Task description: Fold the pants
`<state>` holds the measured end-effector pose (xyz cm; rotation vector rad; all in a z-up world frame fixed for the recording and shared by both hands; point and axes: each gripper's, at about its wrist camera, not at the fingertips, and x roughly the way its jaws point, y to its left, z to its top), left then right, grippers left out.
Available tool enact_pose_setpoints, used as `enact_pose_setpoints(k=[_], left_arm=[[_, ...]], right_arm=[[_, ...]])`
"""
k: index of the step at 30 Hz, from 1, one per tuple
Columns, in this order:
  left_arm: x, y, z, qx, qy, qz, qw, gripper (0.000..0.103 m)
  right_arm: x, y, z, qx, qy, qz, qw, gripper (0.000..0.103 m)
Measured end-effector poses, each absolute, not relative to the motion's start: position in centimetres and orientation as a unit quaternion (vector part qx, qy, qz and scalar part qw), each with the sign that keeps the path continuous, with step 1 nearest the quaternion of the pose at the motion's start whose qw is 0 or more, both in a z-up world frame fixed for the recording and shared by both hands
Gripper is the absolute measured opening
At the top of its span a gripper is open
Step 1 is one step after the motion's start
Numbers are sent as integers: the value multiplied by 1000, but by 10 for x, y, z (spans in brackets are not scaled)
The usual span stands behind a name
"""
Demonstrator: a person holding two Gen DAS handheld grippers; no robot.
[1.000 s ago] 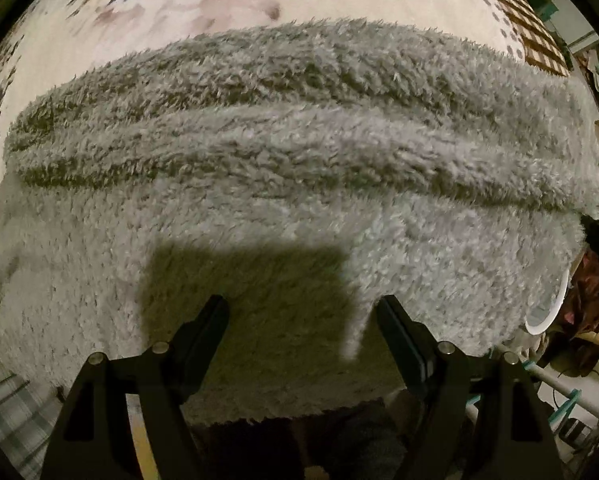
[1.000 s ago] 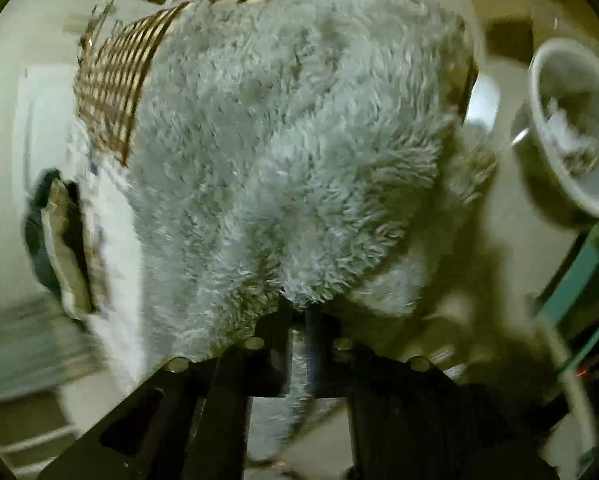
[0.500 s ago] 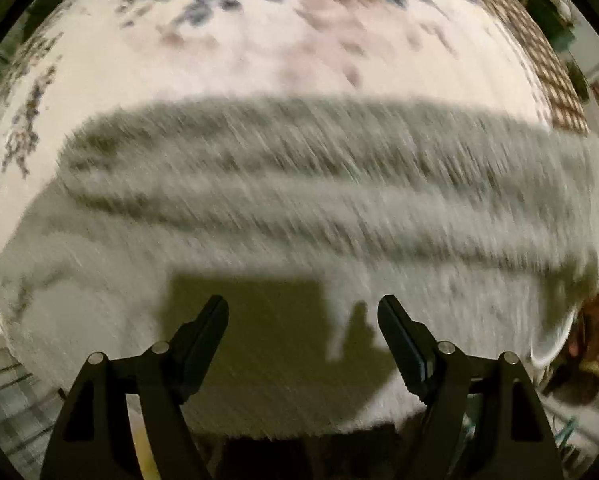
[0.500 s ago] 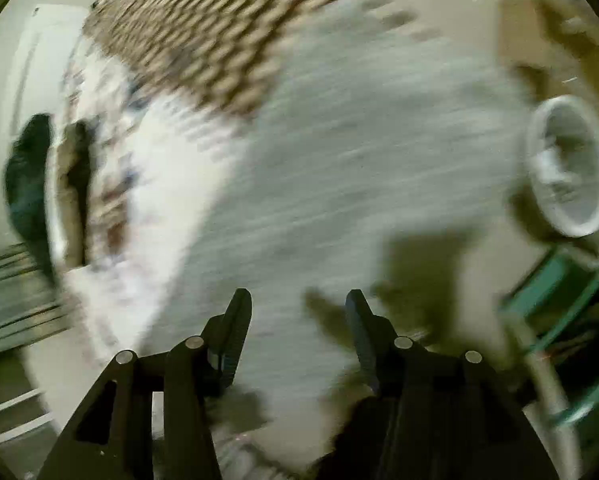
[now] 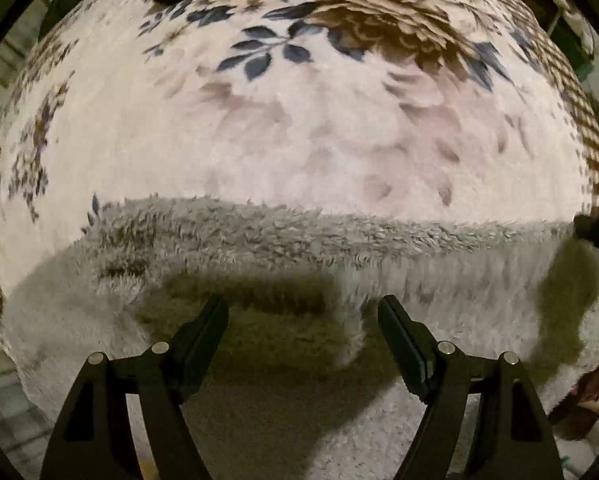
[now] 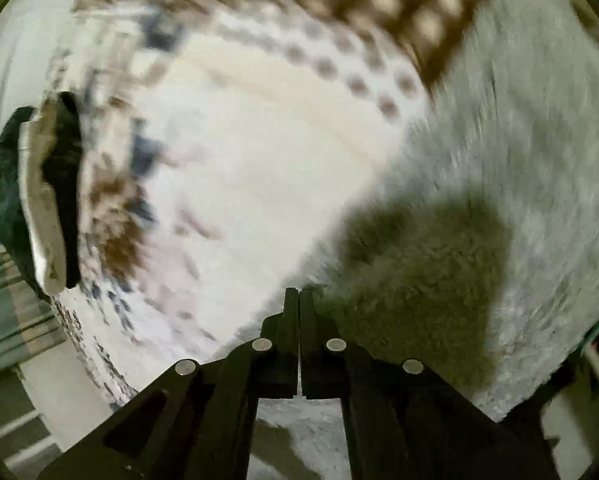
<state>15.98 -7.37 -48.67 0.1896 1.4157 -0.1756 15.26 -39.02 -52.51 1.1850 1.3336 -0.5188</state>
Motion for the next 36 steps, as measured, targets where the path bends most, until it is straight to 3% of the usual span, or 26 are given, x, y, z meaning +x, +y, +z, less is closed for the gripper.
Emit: enact_pose_setpoints(k=[5, 6, 7, 9, 16, 21, 25, 29, 31, 36], left_arm=[[153, -68, -495, 83, 658, -84, 744, 76], [151, -68, -495, 83, 658, -88, 743, 76], [149, -72, -489, 84, 656, -91, 745, 76], [143, -84, -477, 85, 652, -98, 747, 76], [104, -97, -477, 53, 676, -142, 721, 76], [70, -121, -516, 48, 711, -173, 679, 76], [62, -124, -527, 73, 703, -173, 686, 81], [72, -136, -531, 52, 712, -175, 678, 87], [119, -131, -531, 35, 719, -184, 669, 102], [136, -152, -547, 50, 732, -171, 658, 103]], right_arm=[[170, -381, -539, 499, 627, -162, 577, 4], [167, -379, -535, 489, 632, -150, 583, 16], [160, -378, -529, 490, 633, -136, 584, 42], [133, -384, -514, 512, 603, -124, 600, 73], [-30, -472, -477, 506, 505, -269, 645, 75], [-111, -532, -545, 577, 456, -281, 617, 75], [-130, -554, -587, 652, 381, -249, 606, 75], [-131, -571, -585, 674, 275, -237, 643, 70], [-128, -577, -576, 679, 239, -224, 657, 66], [-109, -590, -577, 655, 279, -197, 674, 67]])
